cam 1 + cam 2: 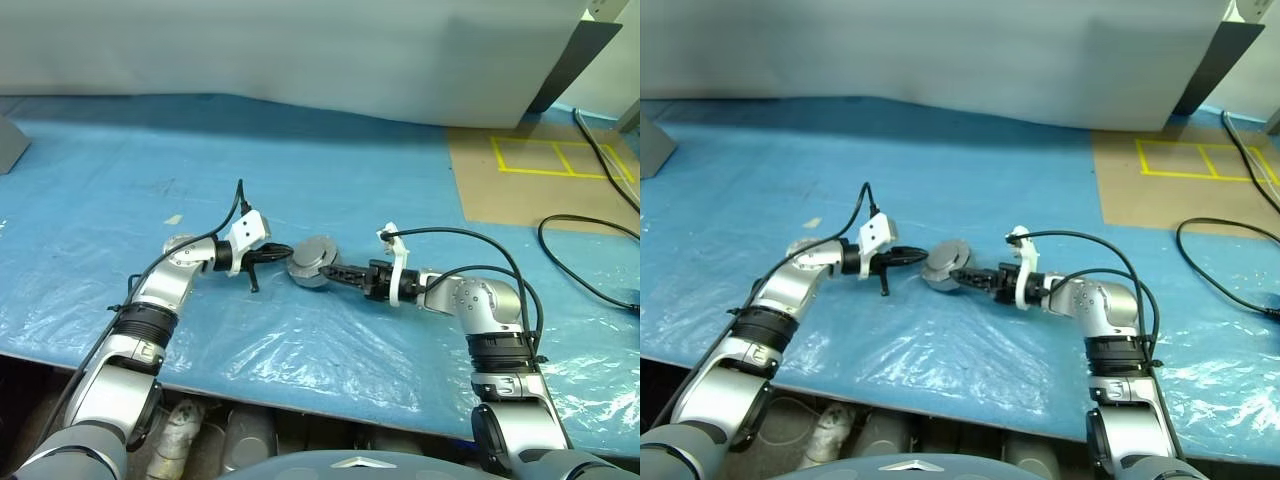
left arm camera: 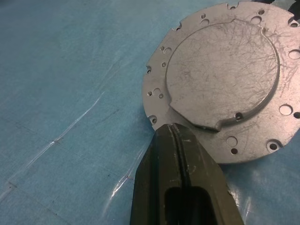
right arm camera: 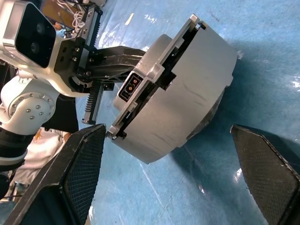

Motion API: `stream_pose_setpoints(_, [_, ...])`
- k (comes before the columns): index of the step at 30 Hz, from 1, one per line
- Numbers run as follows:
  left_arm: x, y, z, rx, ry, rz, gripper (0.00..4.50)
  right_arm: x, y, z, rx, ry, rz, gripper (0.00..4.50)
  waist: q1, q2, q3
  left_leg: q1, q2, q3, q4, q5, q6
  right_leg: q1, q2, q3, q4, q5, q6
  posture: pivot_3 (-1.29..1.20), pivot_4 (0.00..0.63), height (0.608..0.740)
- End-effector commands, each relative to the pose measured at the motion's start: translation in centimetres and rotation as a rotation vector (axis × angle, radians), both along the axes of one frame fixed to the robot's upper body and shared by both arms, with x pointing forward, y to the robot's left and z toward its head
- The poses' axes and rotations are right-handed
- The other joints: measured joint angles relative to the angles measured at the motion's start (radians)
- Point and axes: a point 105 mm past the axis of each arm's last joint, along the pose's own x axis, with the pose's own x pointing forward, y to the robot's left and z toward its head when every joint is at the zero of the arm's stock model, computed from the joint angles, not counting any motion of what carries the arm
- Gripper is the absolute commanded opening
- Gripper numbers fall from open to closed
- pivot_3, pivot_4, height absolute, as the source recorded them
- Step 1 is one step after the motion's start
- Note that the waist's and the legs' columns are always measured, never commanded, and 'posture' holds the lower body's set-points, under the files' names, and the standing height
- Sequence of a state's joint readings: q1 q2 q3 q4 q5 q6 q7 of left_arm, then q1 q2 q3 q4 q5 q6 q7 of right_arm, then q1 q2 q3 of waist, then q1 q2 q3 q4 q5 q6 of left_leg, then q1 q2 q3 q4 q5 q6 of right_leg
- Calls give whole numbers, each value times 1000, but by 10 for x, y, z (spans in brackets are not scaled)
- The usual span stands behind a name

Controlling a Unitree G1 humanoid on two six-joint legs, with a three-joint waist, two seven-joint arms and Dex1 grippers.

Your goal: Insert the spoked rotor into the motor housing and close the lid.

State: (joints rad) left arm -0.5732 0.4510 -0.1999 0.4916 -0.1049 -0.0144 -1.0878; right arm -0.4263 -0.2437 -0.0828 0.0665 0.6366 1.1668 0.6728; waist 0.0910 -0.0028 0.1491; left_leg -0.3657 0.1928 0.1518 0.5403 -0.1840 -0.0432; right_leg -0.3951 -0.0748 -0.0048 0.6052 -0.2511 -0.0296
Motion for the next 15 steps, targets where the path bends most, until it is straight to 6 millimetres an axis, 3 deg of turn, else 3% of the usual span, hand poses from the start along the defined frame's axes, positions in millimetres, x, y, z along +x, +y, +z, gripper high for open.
stream_pose_setpoints(1, [-11,5,-28,81,87,-12,0,3,0,-5,-26,-3,-25,4469,1,0,0,0,0,0,0,0,0,0,0,0,0,0,0,0,150,740])
stream_pose_setpoints(5, [-11,5,-28,82,86,-13,0,7,2,-8,-39,-18,-50,4295,1,0,0,1,0,0,0,0,0,0,0,0,0,0,0,0,150,740])
stream_pose_setpoints(15, [-11,7,-30,89,87,-7,0,11,3,-11,-65,-47,-68,1731,2,0,0,10,1,1,0,0,0,7,-1,4,1,-3,5,0,150,740])
